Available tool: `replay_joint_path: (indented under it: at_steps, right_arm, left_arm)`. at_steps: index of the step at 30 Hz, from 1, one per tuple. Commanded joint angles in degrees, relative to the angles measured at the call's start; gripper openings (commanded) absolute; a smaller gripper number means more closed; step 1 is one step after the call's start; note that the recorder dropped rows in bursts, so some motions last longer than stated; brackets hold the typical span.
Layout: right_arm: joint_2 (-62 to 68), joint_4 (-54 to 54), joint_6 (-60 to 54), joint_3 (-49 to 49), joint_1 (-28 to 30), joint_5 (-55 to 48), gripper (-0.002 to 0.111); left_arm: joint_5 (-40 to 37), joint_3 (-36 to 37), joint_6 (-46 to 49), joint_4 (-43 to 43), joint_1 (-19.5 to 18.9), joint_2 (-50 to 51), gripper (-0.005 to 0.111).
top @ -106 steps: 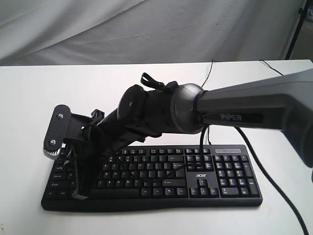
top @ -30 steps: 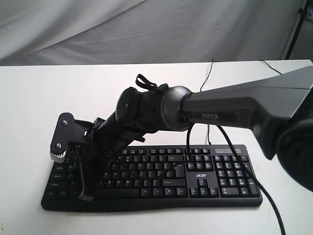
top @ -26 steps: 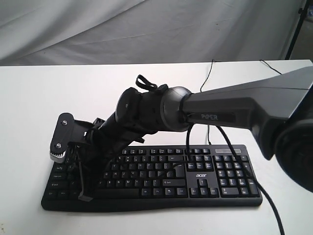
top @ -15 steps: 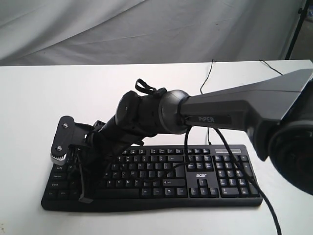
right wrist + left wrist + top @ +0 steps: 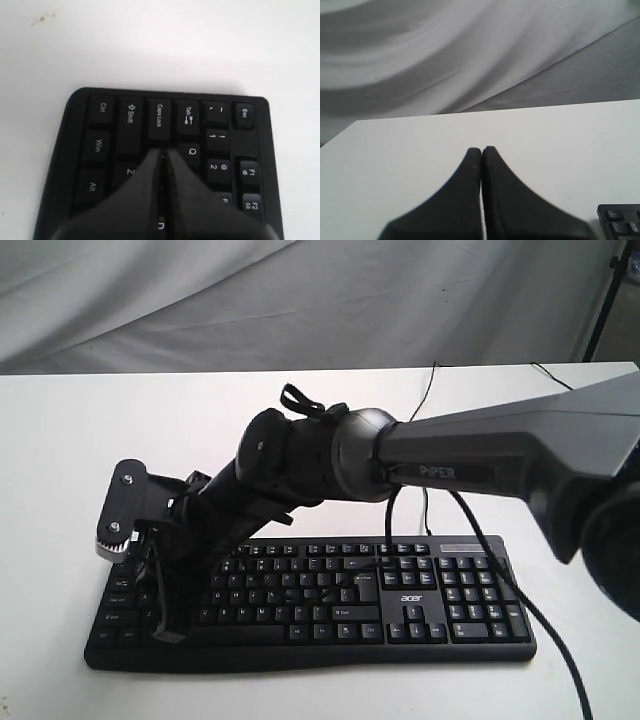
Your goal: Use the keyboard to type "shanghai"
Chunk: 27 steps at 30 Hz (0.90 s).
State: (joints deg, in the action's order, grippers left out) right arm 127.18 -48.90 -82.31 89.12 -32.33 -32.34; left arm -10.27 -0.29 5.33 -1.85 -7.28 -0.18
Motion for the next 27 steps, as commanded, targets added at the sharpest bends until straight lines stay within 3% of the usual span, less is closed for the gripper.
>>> replay_joint_path:
  at_steps: [1,15,27]
  right_arm:
    - [-2.02,0.41,0.23,0.33,0.42,-1.71,0.000]
    - [-2.04,3.27,2.02,0.33,0.97,-4.58,0.000]
    - [-5.43,3.46,1.14,-5.92,6.75,-5.27,0.000]
  left_arm:
    - [0.30,0.29,-0.16,0.03,0.22,0.18,0.001]
    - [0.30,0.29,-0.16,0.03,0.22,0.18,0.001]
    - [0.30,0.29,-0.16,0.03,0.22,0.18,0.001]
